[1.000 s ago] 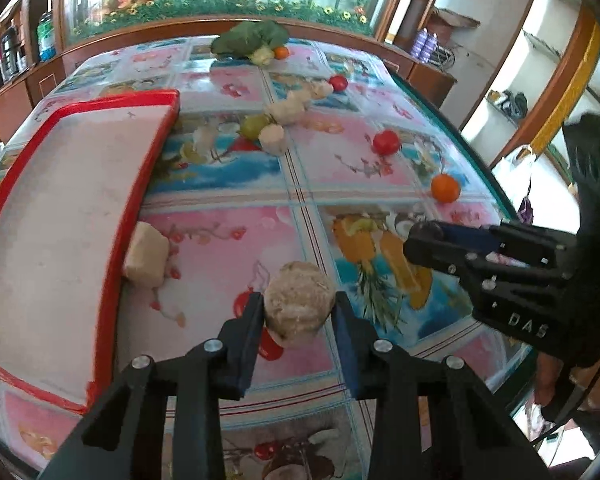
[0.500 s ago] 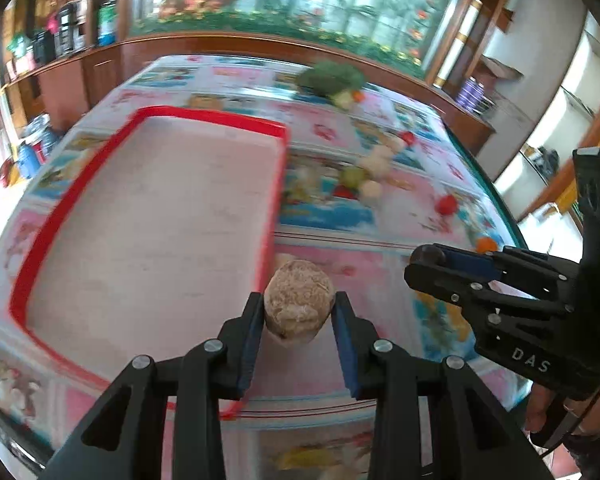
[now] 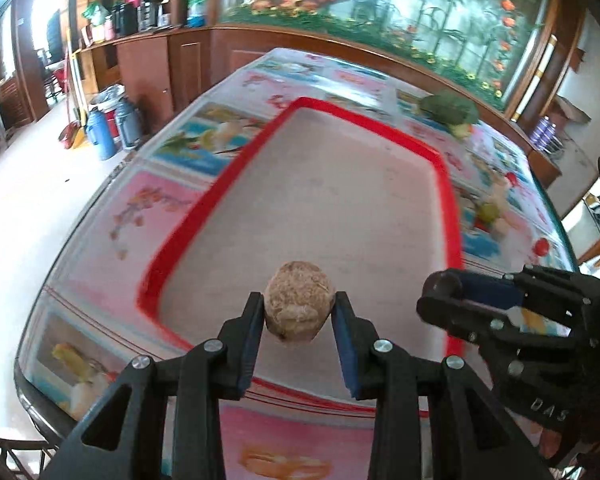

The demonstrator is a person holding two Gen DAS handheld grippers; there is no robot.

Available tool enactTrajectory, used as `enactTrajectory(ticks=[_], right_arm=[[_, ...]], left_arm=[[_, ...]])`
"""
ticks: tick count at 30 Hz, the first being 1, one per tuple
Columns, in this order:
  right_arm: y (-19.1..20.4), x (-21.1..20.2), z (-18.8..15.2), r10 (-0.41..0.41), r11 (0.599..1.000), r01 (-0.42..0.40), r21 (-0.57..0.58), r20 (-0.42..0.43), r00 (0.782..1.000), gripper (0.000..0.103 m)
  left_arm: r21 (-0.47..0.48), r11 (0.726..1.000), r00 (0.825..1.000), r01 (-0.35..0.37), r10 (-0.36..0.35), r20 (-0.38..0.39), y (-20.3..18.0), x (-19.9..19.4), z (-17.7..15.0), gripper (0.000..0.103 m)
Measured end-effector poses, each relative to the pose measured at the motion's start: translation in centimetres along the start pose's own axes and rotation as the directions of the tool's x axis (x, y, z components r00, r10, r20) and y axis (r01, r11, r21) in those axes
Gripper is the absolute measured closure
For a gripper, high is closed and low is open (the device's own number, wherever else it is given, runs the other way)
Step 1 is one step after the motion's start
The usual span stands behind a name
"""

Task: Organize fruits
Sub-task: 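Carry bun and ball over the tray and open both grippers to drop them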

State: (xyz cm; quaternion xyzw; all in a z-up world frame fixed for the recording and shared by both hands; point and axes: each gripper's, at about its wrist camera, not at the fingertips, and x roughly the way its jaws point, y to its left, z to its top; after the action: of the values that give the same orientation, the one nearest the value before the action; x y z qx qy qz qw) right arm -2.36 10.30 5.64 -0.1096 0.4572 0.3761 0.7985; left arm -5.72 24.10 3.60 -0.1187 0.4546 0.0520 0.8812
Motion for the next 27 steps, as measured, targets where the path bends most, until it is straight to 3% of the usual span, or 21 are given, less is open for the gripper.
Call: enactTrajectory(ticks=[9,22,27], right_arm=[[2.6,4.0,0.8,0.027,0.998,-0.030,-0.050,-0.063,0.998,0.076],[2.8,5.0,0.7,0.018,0.998,-0.023,-0.057,-0.089,0.996,0.075],[2.8,5.0,0.6,0.006,0.998,-0.012,-0.060,-0.096,0.995,0.068]], left_arm=[[-0.017,0.999,0.999,-0.036,0.035,-0.015,1.8,1.2,0.2,0.066],[-0.009,0.998,0.998,-0.064,0.064,-0.014,1.8,1.6,0.1,0.066],[-0.008,0.997,0.997,-0.074,0.074,-0.018,1.5,1.5,0.1,0.062]])
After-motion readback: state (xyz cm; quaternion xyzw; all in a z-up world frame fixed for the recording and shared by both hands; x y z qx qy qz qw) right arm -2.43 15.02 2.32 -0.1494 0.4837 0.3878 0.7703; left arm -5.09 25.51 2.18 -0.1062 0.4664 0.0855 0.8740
